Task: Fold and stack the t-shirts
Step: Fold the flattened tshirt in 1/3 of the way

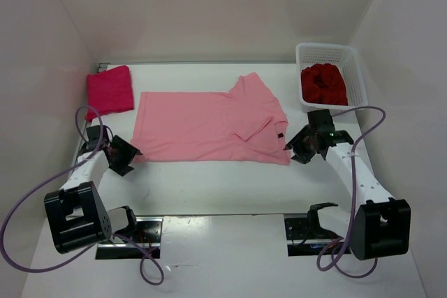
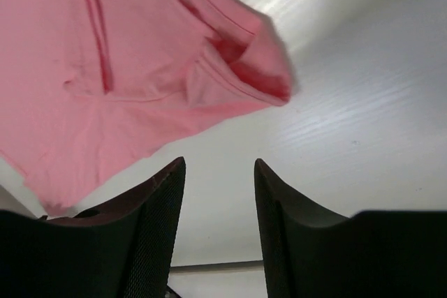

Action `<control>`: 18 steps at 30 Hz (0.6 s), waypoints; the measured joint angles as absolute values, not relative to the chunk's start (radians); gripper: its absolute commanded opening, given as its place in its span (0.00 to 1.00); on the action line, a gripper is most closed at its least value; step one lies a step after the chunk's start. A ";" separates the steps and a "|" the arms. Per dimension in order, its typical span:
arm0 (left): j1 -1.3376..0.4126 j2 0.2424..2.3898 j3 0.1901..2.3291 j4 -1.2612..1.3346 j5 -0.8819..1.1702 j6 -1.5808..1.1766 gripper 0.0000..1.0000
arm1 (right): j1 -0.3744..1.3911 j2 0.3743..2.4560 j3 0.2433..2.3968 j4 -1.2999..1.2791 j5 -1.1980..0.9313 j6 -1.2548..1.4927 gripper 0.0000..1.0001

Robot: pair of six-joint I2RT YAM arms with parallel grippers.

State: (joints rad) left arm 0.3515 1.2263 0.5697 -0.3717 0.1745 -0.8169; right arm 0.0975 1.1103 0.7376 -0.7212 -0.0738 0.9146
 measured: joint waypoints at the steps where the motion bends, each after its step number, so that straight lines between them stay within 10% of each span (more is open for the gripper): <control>1: 0.350 1.218 0.579 -0.389 0.174 -0.814 0.78 | 0.097 1.115 0.760 -0.726 -0.076 0.902 0.48; 6: 0.302 1.208 0.686 -0.433 0.125 -0.792 1.00 | 0.126 1.245 0.874 -0.667 -0.147 0.822 0.01; 10: 0.220 1.206 0.765 -0.373 0.125 -0.759 0.35 | 0.232 1.431 0.940 -0.553 -0.200 0.797 0.02; 12: 0.157 1.208 0.772 -0.327 0.139 -0.742 0.10 | 0.282 1.525 0.980 -0.511 -0.221 0.791 0.20; 18: -0.134 1.277 0.775 -0.231 0.140 -0.744 0.11 | 0.339 1.698 1.032 -0.395 -0.263 0.778 0.40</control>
State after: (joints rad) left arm -0.1341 1.2770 0.7746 -0.2314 0.1402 -0.7444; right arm 0.3389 1.6978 1.0325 -0.3954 -0.2634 0.7784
